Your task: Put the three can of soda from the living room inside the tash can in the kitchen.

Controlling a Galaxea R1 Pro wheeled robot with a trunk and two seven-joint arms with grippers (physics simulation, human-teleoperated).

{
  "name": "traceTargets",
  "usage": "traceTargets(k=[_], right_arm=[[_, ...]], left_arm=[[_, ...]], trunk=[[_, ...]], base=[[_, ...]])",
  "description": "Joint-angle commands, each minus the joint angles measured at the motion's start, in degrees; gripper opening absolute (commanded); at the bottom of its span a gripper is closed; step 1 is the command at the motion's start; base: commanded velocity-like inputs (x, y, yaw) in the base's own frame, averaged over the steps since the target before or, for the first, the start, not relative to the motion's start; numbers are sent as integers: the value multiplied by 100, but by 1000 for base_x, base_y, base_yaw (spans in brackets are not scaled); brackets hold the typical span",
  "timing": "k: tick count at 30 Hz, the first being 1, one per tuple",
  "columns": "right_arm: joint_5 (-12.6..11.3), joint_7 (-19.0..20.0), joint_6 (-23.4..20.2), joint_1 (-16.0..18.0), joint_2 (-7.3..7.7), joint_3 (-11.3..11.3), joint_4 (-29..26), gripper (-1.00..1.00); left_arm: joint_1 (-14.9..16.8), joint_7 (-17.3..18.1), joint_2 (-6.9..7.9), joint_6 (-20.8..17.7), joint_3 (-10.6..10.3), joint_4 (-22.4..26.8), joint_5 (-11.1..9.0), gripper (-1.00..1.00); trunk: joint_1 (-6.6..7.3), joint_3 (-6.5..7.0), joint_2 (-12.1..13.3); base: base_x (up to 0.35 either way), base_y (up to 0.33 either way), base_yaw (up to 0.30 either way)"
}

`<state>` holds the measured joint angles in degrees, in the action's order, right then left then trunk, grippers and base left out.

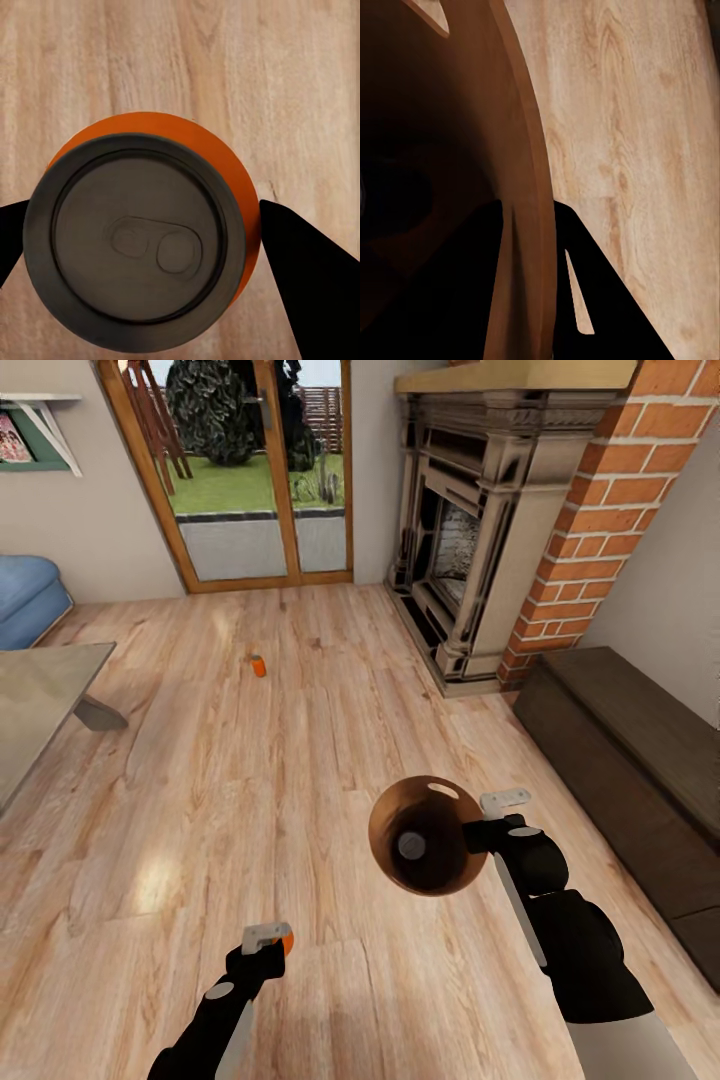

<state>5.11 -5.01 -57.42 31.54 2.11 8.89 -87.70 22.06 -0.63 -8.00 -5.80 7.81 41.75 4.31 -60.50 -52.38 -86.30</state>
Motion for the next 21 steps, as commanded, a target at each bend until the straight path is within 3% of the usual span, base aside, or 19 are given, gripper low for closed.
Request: traceTargets(k=[1, 17, 21], right_arm=[[-30, 18, 2, 1, -1, -1, -2, -100], [-29, 19, 2, 1, -1, -1, 2, -100], [-28, 18, 2, 1, -1, -1, 14, -100]], left_arm=[[0, -1, 0, 0, 0, -1, 0, -100], [0, 1, 0, 0, -6, 11, 0, -100], [0, 8, 0, -2, 12, 147, 0, -100]], trunk=[[23, 29, 42], [374, 466, 683], [374, 486, 683]], base=[[0, 0, 0], [0, 0, 0], [0, 0, 0]])
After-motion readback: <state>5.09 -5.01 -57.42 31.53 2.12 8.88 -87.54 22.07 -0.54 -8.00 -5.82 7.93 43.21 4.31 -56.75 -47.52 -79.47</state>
